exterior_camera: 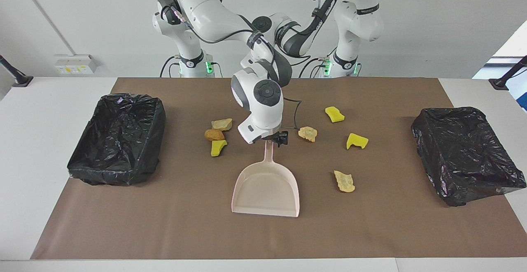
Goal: Sweep and dump trash in bin
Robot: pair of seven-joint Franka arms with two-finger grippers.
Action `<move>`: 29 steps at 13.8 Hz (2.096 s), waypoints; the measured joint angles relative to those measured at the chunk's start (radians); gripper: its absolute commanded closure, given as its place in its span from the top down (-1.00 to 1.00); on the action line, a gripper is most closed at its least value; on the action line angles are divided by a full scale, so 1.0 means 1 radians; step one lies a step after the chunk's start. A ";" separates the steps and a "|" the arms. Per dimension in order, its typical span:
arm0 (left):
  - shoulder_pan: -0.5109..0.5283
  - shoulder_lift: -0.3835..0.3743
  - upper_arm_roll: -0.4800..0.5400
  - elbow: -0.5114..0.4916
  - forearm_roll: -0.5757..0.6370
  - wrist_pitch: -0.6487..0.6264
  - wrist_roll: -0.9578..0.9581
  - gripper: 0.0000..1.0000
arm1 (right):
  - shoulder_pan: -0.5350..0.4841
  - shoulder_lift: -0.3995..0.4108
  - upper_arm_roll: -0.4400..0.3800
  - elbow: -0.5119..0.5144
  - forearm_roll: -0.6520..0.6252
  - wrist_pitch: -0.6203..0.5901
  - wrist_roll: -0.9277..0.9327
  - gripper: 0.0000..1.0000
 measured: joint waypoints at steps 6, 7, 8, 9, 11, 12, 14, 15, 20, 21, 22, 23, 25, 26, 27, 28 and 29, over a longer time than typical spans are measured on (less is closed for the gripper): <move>0.037 -0.071 0.027 0.006 -0.002 -0.225 -0.009 -1.00 | 0.003 0.000 0.000 -0.028 -0.001 0.062 0.000 -1.00; 0.065 -0.085 0.030 0.005 -0.002 -0.254 -0.009 -1.00 | 0.003 0.000 0.000 -0.028 -0.001 0.062 0.000 -1.00; 0.093 -0.091 0.032 0.004 -0.002 -0.266 -0.008 -1.00 | 0.004 0.000 0.000 -0.028 -0.001 0.062 0.000 -1.00; 0.122 -0.091 0.033 0.003 -0.002 -0.272 -0.008 -1.00 | 0.005 -0.001 0.000 -0.027 -0.001 0.062 0.001 -1.00; 0.185 -0.088 0.036 -0.002 -0.002 -0.275 -0.007 -1.00 | 0.009 -0.003 0.001 -0.027 -0.030 0.062 0.003 -1.00; 0.217 -0.088 0.037 -0.004 -0.002 -0.284 -0.007 -1.00 | 0.011 -0.005 0.001 -0.026 -0.061 0.062 -0.010 -1.00; 0.279 -0.090 0.038 -0.005 -0.002 -0.322 -0.007 -1.00 | 0.012 -0.021 0.002 -0.025 -0.082 0.058 -0.120 -1.00; 0.303 -0.095 0.039 -0.005 -0.002 -0.354 -0.007 -1.00 | 0.006 -0.044 0.002 -0.024 -0.083 0.045 -0.179 -1.00; 0.405 -0.176 0.038 -0.001 -0.002 -0.444 -0.005 -1.00 | -0.092 -0.244 0.002 -0.031 -0.084 -0.156 -0.538 -1.00; 0.436 -0.196 0.039 0.004 -0.002 -0.437 0.005 -1.00 | -0.109 -0.290 0.002 -0.039 -0.084 -0.218 -0.604 -1.00; 0.467 -0.208 0.040 0.019 -0.002 -0.417 0.015 -1.00 | -0.116 -0.333 0.002 -0.050 -0.085 -0.278 -0.673 -1.00; 0.494 -0.208 0.040 0.033 -0.002 -0.389 0.019 -1.00 | -0.113 -0.368 0.002 -0.067 -0.086 -0.318 -0.736 -1.00; 0.545 -0.191 0.042 0.051 -0.002 -0.301 0.027 -1.00 | -0.101 -0.431 0.006 -0.142 -0.094 -0.341 -0.892 -1.00; 0.568 -0.168 0.043 0.068 -0.002 -0.263 0.030 -1.00 | -0.094 -0.464 0.009 -0.202 -0.099 -0.330 -0.998 -1.00; 0.588 -0.132 0.043 0.101 -0.003 -0.241 0.031 -1.00 | -0.089 -0.494 0.009 -0.268 -0.102 -0.308 -1.093 -1.00; 0.608 -0.085 0.043 0.152 -0.007 -0.226 0.032 -1.00 | -0.088 -0.521 0.009 -0.336 -0.102 -0.276 -1.172 -1.00; 0.630 -0.029 0.042 0.216 -0.018 -0.213 0.033 -1.00 | -0.088 -0.542 0.009 -0.405 -0.103 -0.230 -1.234 -1.00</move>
